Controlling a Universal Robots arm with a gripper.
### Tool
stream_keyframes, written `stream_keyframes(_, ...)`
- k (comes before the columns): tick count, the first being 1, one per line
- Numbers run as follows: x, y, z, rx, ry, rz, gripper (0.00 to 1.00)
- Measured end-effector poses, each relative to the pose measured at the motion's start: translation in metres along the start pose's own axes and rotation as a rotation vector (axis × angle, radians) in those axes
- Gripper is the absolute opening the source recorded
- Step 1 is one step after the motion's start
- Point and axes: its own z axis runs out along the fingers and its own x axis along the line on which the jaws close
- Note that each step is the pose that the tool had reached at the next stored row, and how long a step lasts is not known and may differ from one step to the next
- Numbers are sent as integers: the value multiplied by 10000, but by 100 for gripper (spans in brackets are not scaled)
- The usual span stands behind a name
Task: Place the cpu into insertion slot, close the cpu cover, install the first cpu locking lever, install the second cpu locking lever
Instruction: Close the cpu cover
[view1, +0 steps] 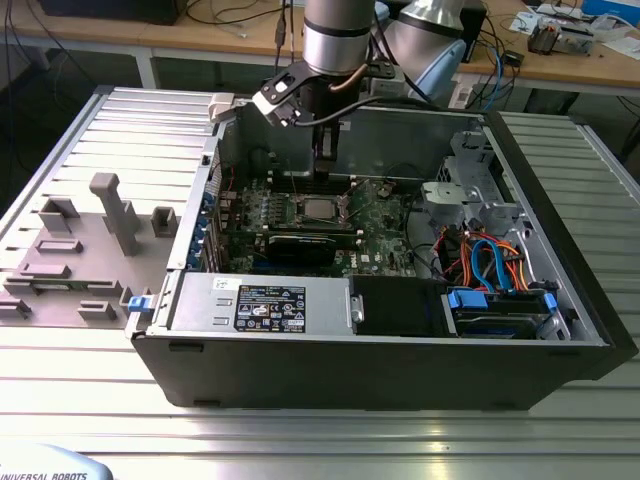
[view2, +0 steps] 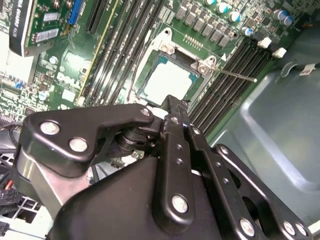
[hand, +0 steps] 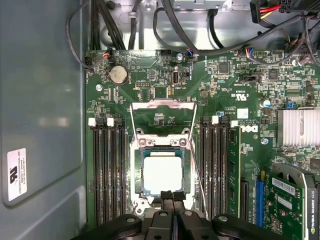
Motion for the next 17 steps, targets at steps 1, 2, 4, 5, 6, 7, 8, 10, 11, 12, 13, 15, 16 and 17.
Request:
stream_keyframes(1, 0, 0, 0, 0, 0, 1, 11)
stream_keyframes(2, 0, 0, -2, 1, -2, 1, 11)
stream_keyframes(4, -1, 3, -3, 2, -3, 1, 11)
stream_keyframes(5, 0, 4, -3, 2, -4, 1, 11)
stream_keyframes(6, -1, 7, -3, 2, -3, 0, 11)
stream_keyframes(7, 0, 11, -3, 1, -3, 0, 11)
stream_keyframes(8, 0, 13, -3, 2, -3, 0, 11)
stream_keyframes(10, 0, 17, -3, 2, -3, 1, 11)
stream_keyframes(11, 0, 18, -3, 2, -3, 1, 11)
stream_keyframes(12, 0, 21, -3, 2, -3, 1, 11)
stream_keyframes(13, 0, 22, -3, 2, -3, 1, 11)
stream_keyframes(15, 0, 25, -3, 1, -2, 1, 11)
stream_keyframes(16, 0, 38, -3, 2, -3, 1, 11)
stream_keyframes(17, 0, 39, -3, 2, -3, 1, 11)
